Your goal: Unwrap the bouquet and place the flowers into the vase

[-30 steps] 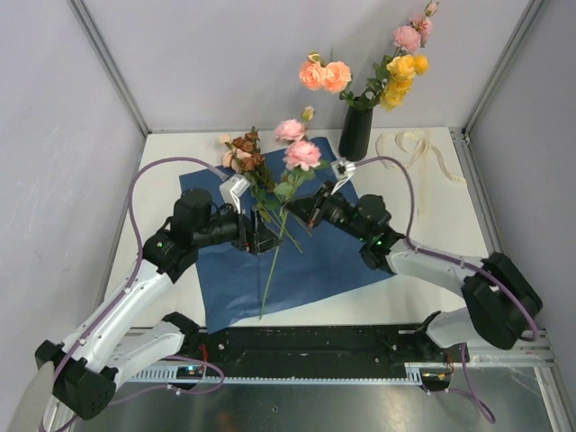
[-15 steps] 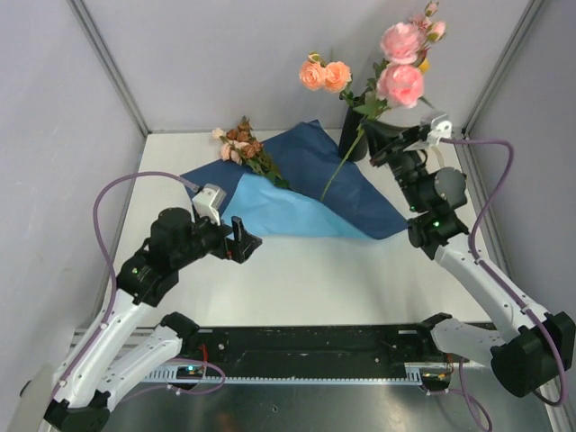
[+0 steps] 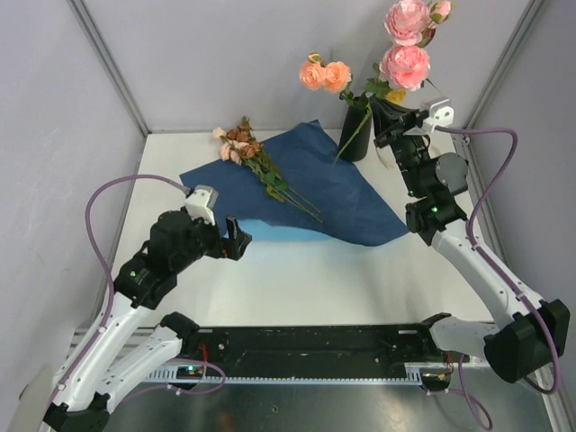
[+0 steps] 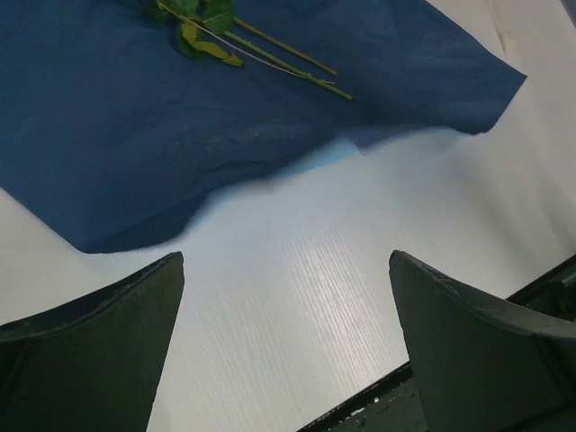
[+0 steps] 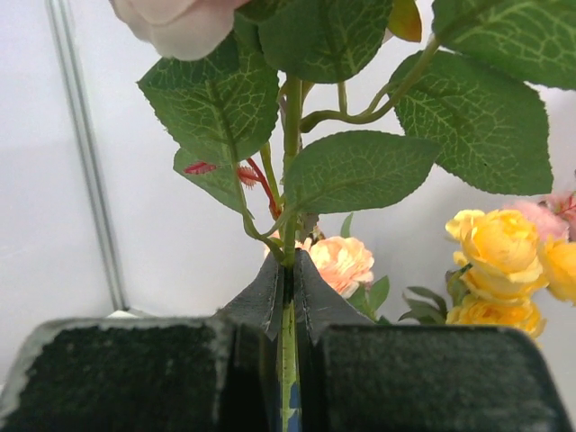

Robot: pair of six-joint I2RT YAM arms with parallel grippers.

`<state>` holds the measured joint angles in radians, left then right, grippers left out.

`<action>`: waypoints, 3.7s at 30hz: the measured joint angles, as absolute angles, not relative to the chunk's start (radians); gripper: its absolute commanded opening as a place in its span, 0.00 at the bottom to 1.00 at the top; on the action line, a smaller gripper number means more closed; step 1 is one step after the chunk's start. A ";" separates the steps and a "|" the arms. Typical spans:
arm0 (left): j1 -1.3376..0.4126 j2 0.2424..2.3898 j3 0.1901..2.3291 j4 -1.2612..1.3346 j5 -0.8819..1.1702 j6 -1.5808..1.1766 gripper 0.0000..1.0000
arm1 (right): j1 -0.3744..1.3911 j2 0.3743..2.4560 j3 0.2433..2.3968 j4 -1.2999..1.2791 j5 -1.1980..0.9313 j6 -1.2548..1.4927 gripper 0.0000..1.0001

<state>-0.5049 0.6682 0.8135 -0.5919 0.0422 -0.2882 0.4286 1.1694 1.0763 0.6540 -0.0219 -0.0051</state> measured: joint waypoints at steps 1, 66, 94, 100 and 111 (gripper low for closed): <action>-0.505 0.665 0.813 -0.594 0.031 -0.288 1.00 | 0.429 1.184 1.086 0.662 -0.017 -0.023 0.00; -0.505 0.593 0.811 -0.605 -0.122 -0.288 1.00 | 0.283 1.922 1.673 0.477 0.080 -0.097 0.69; -0.505 0.549 0.804 -0.610 -0.178 -0.288 1.00 | 0.653 1.726 1.159 0.143 -0.036 0.176 0.40; -0.505 0.548 0.804 -0.611 -0.181 -0.288 1.00 | 0.653 1.924 1.285 0.106 -0.069 0.180 0.38; -0.505 0.549 0.804 -0.611 -0.182 -0.288 1.00 | 0.653 2.160 1.607 -0.052 -0.120 0.180 0.37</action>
<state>-0.5049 0.5491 0.8036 -0.6109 -0.1818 -0.2878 0.6525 2.1605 1.6066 -0.0517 -0.1200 0.1802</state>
